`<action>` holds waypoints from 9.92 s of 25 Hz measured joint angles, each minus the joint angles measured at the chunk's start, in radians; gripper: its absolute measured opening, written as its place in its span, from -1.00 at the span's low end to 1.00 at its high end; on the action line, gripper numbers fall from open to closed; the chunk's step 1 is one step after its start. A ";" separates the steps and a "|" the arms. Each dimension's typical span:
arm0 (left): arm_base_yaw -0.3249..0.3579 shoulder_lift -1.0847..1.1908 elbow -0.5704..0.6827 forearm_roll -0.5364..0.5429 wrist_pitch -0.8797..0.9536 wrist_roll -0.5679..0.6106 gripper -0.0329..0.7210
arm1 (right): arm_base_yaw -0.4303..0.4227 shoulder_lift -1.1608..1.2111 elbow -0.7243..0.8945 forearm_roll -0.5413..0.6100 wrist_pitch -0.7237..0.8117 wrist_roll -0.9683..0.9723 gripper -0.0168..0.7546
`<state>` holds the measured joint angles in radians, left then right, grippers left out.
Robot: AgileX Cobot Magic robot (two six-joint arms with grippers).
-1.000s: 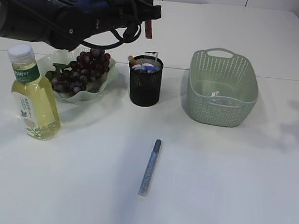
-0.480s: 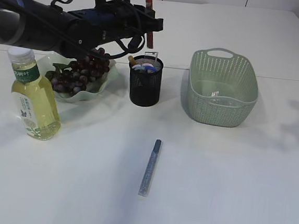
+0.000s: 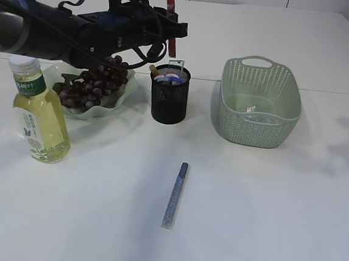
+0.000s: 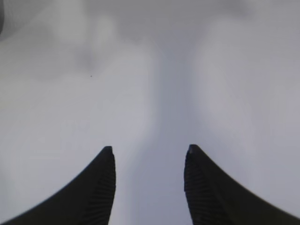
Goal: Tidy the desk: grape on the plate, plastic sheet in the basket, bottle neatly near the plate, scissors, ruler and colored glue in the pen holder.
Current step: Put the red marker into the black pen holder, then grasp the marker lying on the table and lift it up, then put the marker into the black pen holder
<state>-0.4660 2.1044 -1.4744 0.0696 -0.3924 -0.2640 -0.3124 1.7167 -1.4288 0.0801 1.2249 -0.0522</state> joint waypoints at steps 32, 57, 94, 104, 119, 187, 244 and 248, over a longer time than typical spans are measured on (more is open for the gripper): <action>0.000 0.000 0.000 0.002 0.030 0.000 -0.40 | 0.000 0.000 0.000 0.000 0.000 0.000 0.03; -0.156 -0.258 -0.050 -0.060 1.032 0.000 -0.37 | 0.000 0.000 0.000 -0.002 0.000 0.000 0.03; -0.215 0.216 -0.455 -0.246 1.602 0.031 -0.20 | 0.000 0.000 0.000 0.029 0.000 0.052 0.03; -0.215 0.258 -0.457 -0.239 1.606 -0.016 -0.20 | 0.000 0.000 0.000 0.029 0.000 0.052 0.03; -0.215 0.301 -0.459 -0.246 1.602 -0.016 -0.20 | 0.000 0.000 0.000 0.029 0.000 0.052 0.03; -0.235 -0.203 0.214 -0.090 0.925 0.034 -0.78 | 0.000 0.000 0.000 0.031 0.000 0.041 0.03; -0.017 0.036 -0.054 -0.020 0.068 0.061 -0.70 | 0.000 0.000 0.000 0.031 0.000 0.025 0.03; -0.017 0.063 -0.054 -0.020 0.070 0.061 -0.69 | 0.000 0.000 0.000 0.031 0.000 0.025 0.03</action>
<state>-0.4829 2.1674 -1.5289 0.0496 -0.3223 -0.2032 -0.3124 1.7167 -1.4288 0.1109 1.2249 -0.0277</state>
